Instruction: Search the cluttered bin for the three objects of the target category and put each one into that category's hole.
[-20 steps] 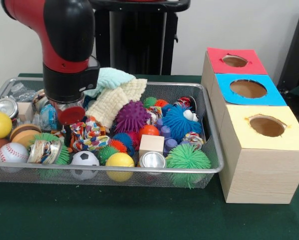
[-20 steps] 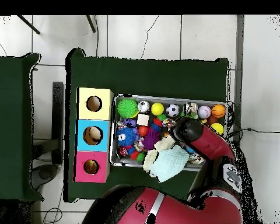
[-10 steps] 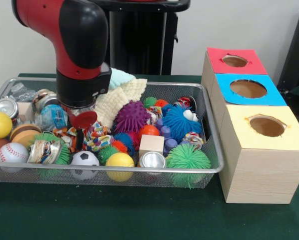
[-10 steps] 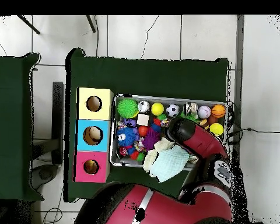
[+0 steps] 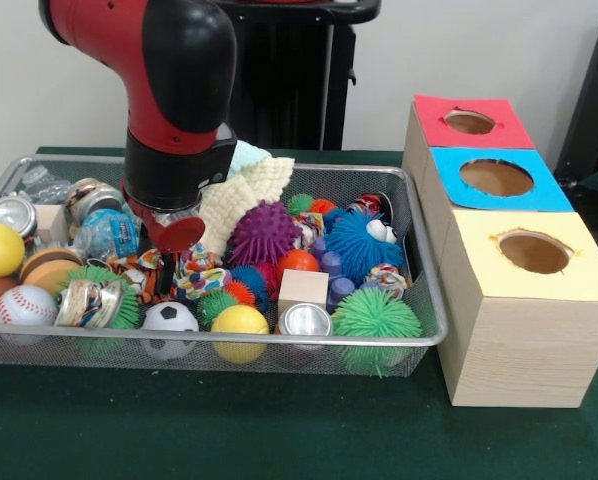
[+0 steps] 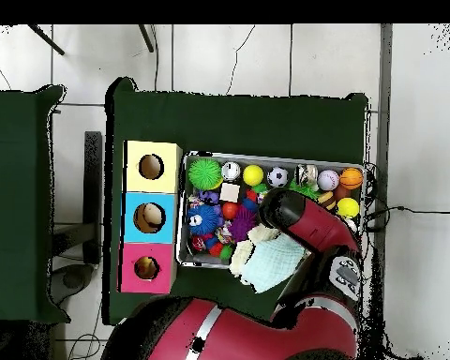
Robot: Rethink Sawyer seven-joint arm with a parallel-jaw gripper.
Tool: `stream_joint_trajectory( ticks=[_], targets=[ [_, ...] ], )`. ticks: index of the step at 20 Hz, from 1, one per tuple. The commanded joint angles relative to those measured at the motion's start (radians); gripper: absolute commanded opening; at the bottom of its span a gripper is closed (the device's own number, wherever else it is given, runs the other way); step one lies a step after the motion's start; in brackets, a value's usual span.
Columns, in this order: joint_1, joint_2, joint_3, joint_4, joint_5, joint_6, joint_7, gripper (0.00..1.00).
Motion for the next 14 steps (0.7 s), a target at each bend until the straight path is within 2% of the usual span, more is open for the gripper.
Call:
stream_joint_trajectory(
  ticks=[1,7,14],
  targets=[
    [-0.026,0.035,0.062,-0.048,0.003,0.029,0.12,1.0],
    [-0.024,0.038,0.062,-0.048,0.008,0.027,0.129,1.0],
    [-0.065,0.031,0.113,-0.031,0.001,-0.027,0.097,1.0]
  ],
)
